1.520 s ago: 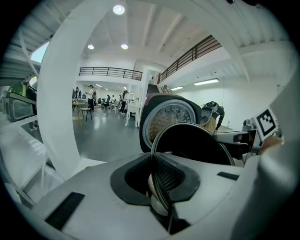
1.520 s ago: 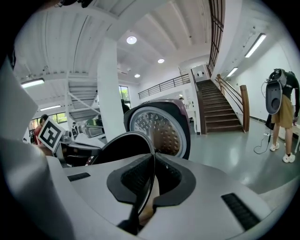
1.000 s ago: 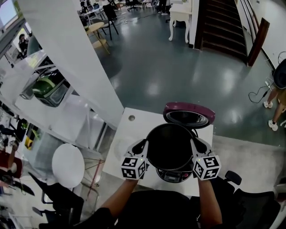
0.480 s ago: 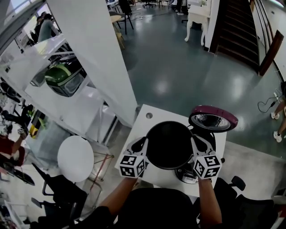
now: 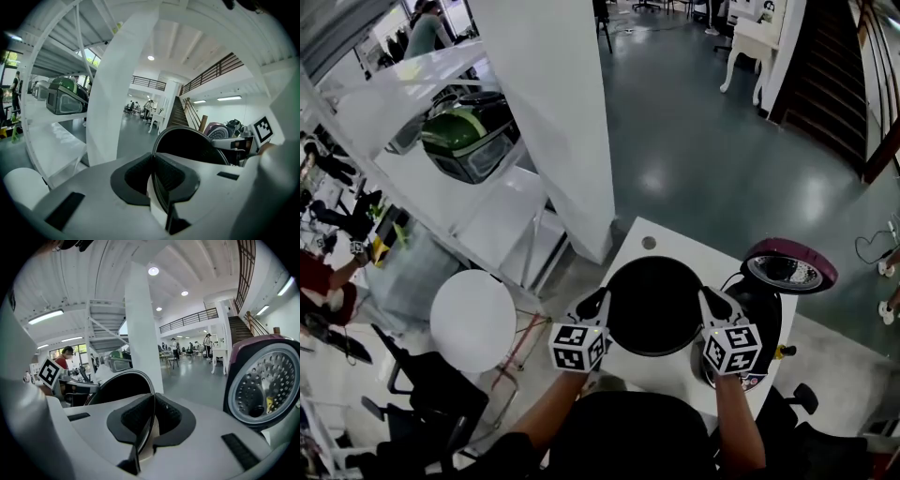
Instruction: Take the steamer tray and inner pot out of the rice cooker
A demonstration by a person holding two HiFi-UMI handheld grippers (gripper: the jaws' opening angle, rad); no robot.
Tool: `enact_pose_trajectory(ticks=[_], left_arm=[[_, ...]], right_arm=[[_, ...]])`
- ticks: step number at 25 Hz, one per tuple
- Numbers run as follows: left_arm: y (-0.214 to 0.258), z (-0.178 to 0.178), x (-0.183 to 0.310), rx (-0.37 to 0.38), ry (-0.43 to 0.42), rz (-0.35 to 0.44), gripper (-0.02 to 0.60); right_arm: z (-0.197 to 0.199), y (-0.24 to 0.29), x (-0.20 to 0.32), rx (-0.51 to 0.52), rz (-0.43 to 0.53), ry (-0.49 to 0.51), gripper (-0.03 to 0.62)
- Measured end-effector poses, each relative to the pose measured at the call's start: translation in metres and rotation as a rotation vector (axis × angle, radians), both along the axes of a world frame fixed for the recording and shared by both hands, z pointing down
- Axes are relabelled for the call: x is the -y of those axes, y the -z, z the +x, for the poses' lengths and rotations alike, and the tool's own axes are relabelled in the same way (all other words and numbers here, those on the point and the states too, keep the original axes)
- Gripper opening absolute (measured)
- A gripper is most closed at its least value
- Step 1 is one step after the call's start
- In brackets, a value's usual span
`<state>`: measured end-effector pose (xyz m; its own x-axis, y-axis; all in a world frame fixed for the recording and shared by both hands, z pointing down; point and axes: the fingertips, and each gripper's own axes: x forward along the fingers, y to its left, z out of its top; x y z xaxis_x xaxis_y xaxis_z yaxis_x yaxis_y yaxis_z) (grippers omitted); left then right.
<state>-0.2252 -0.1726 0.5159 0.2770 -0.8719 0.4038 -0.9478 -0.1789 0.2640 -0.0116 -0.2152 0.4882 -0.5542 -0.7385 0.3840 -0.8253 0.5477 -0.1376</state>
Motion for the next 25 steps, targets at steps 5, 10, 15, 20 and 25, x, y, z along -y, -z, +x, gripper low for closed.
enact_pose_trajectory(ticks=[5, 10, 15, 20, 25], left_arm=[[-0.018, -0.044, -0.003, -0.019, 0.018, -0.036, 0.026], [-0.039, -0.074, -0.003, -0.021, 0.011, -0.072, 0.025], [-0.059, -0.087, 0.008, -0.017, -0.014, -0.096, 0.025], [-0.084, -0.084, 0.013, -0.021, -0.042, -0.138, 0.025], [-0.111, -0.079, 0.017, -0.022, -0.064, -0.183, 0.025]], right_arm=[[-0.045, -0.017, 0.004, 0.001, -0.047, 0.022, 0.018], [-0.074, -0.041, 0.002, -0.005, -0.093, 0.021, 0.018], [-0.085, -0.068, 0.008, -0.003, -0.141, -0.012, 0.02], [-0.082, -0.096, 0.01, -0.029, -0.185, -0.043, 0.02], [-0.075, -0.126, 0.008, -0.044, -0.245, -0.083, 0.02]])
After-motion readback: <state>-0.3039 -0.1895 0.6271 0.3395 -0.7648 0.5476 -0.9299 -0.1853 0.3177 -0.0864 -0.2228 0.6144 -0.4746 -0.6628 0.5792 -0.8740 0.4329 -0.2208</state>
